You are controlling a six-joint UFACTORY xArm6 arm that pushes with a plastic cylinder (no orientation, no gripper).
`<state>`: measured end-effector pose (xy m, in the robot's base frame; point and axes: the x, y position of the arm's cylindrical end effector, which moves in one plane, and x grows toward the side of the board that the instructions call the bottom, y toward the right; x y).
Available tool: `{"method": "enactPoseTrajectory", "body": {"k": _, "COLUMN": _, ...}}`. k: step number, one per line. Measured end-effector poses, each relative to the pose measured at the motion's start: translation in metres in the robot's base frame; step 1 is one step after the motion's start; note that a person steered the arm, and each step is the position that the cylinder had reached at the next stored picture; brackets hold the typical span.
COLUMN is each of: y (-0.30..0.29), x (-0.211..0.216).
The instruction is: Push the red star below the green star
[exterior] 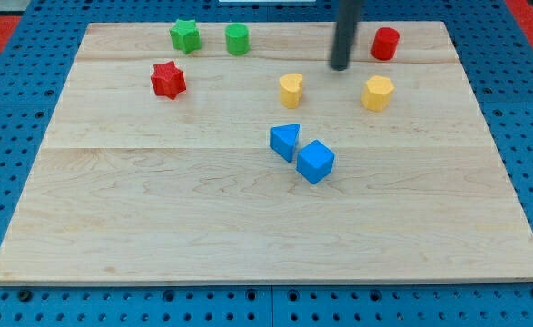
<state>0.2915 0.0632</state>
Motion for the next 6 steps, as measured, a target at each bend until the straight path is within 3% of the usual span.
{"method": "enactPoseTrajectory", "body": {"k": 1, "y": -0.097, "x": 0.005}}
{"method": "enactPoseTrajectory", "body": {"k": 3, "y": -0.211, "x": 0.084}}
{"method": "enactPoseTrajectory", "body": {"k": 4, "y": -0.276, "x": 0.07}}
{"method": "enactPoseTrajectory", "body": {"k": 6, "y": -0.235, "x": 0.049}}
